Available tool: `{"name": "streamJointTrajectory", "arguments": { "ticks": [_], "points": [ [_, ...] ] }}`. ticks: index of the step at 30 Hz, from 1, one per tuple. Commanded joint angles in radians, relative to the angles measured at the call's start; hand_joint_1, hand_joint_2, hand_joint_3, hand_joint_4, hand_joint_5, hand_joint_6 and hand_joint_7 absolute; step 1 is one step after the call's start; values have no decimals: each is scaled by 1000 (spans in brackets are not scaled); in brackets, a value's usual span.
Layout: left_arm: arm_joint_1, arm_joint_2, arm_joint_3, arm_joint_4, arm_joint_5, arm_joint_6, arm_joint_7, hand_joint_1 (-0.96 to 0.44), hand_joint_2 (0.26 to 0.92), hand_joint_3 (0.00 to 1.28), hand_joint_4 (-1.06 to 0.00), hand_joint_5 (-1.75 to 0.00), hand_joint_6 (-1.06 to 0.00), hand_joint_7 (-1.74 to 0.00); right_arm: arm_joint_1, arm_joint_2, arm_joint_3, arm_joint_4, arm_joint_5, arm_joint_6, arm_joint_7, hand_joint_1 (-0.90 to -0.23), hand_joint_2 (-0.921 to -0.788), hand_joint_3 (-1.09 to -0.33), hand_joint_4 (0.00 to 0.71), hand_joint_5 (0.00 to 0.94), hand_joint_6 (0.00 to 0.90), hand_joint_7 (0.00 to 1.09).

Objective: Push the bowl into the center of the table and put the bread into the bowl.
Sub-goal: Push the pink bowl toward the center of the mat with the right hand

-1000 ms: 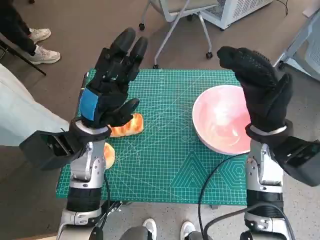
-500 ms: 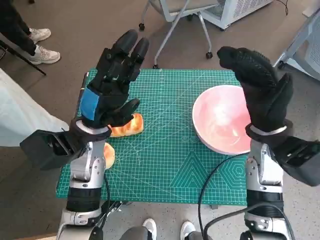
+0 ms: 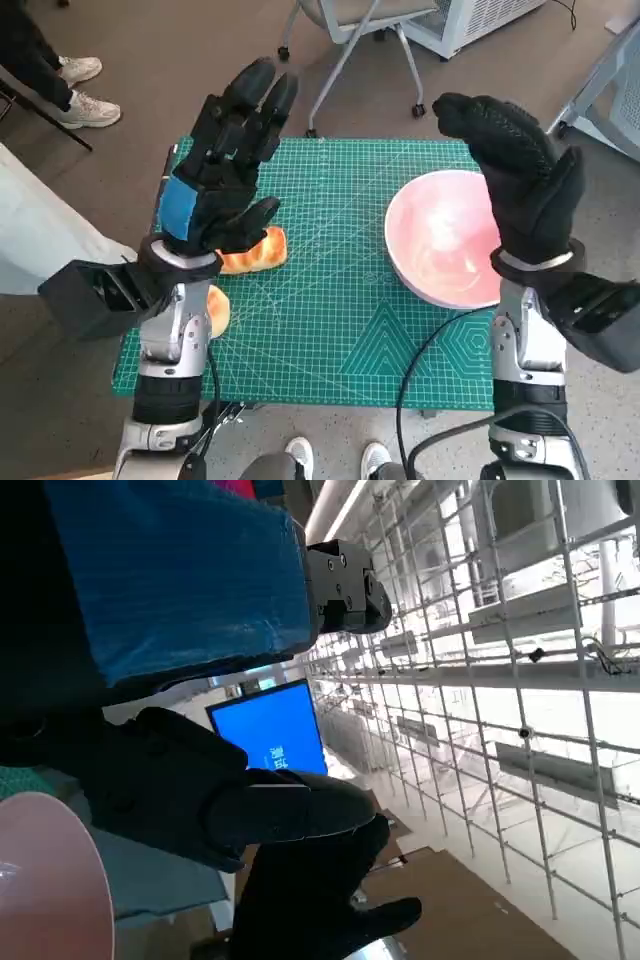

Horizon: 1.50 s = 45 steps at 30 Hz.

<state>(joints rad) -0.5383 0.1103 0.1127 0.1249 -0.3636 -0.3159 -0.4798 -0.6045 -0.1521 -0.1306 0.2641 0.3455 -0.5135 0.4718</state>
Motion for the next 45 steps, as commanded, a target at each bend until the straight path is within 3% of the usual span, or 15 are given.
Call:
{"name": "streamJointTrajectory", "arguments": {
  "ticks": [1,4,7,10,13,18,25,34,38,42,45],
  "points": [
    [9,4,-1,-9,3,-2,1,-570,921,392,-94,-6,1,-409,26,-10,-3,7,-6,9,8,-686,-921,-702,159,1,-1,607],
    [9,3,-1,-6,7,-6,3,-572,921,392,-94,-6,1,-409,27,-24,-19,19,4,3,15,-685,-921,-698,159,2,1,603],
    [11,2,-1,-4,8,-9,3,-575,921,393,-95,-6,1,-409,13,-60,-65,92,33,-24,48,-686,-921,-689,165,4,21,576],
    [13,1,0,-2,8,-12,3,-576,921,394,-95,-6,1,-410,-19,-91,-115,206,57,-60,77,-690,-921,-672,176,3,79,473],
    [15,-1,0,-4,7,-13,4,-577,921,394,-95,-6,1,-410,-49,-109,-155,318,57,-108,75,-692,-921,-672,181,2,127,385],
    [19,-1,3,0,6,-16,5,-579,921,394,-97,-6,1,-410,-103,-154,-224,556,20,-172,-19,-683,-921,-707,168,0,135,315],
    [23,-2,4,-1,10,-24,7,-596,921,397,-99,-6,1,-409,-159,-198,-280,807,9,-153,-153,-655,-921,-734,137,0,130,272],
    [21,-4,3,11,17,-40,9,-607,921,400,-101,-6,1,-407,-164,-203,-310,969,-10,-123,-234,-636,-921,-798,77,0,133,224],
    [16,-3,3,25,24,-53,8,-615,921,402,-102,-6,1,-407,-152,-201,-297,1010,-37,-95,-258,-608,-921,-854,60,0,139,204],
    [13,0,3,34,25,-59,7,-620,921,405,-102,-6,1,-398,-144,-189,-291,1030,-57,-56,-274,-582,-921,-905,59,1,139,188],
    [12,3,5,39,20,-60,2,-621,921,407,-102,-6,1,-394,-141,-170,-300,1038,-53,-25,-277,-568,-921,-926,70,7,147,184]
  ]
}}
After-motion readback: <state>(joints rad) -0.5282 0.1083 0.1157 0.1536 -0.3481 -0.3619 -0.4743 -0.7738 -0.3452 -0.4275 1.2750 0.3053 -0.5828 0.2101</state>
